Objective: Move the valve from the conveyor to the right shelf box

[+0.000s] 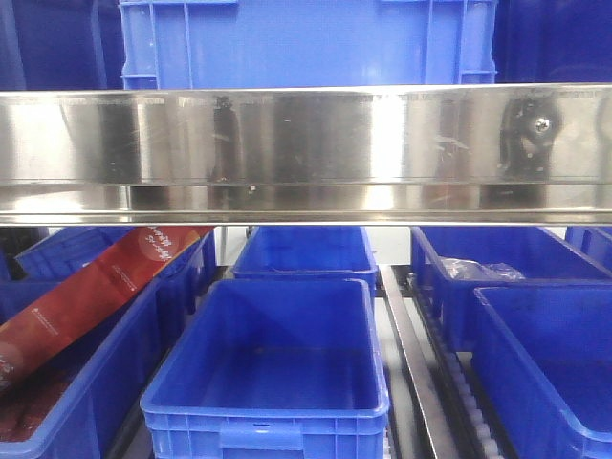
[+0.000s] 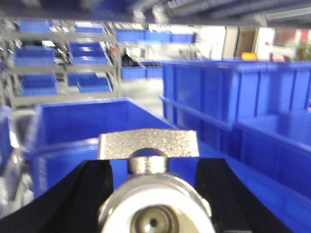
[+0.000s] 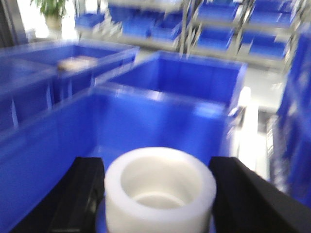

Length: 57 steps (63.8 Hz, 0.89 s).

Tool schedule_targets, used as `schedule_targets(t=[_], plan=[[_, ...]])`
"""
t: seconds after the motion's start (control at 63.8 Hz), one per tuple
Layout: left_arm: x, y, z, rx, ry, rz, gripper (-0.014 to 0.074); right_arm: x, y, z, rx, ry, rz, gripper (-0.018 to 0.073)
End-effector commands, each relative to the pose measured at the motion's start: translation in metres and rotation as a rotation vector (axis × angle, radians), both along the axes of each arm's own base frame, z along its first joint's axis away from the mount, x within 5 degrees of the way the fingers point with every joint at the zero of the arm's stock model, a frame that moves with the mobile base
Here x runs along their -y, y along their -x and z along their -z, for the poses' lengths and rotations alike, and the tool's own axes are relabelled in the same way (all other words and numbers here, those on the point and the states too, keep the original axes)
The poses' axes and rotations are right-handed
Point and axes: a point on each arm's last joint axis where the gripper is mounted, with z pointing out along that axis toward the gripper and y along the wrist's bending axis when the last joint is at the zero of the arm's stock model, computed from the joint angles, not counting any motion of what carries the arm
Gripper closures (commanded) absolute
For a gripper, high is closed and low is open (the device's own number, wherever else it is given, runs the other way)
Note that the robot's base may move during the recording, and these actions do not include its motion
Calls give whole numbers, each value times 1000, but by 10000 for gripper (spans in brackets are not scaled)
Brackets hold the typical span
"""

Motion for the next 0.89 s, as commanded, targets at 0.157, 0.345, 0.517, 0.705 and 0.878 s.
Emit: schedule_targets(t=[0.157, 0.345, 0.517, 0.705, 0.878], plan=[[13, -27, 10, 24, 47, 3, 706, -6, -18, 0, 118, -73, 29, 721], [18, -39, 31, -61, 31, 8, 489, -12, -28, 17, 35, -89, 15, 538], [19, -41, 38, -109, 18, 13, 50, -13, -28, 23, -5, -75, 5, 51], [19, -38, 40, -154, 11, 19, 50, -13, -24, 20, -24, -67, -5, -9], [13, -20, 22, -189, 10, 31, 50, -8, -8, 5, -25, -64, -21, 7]])
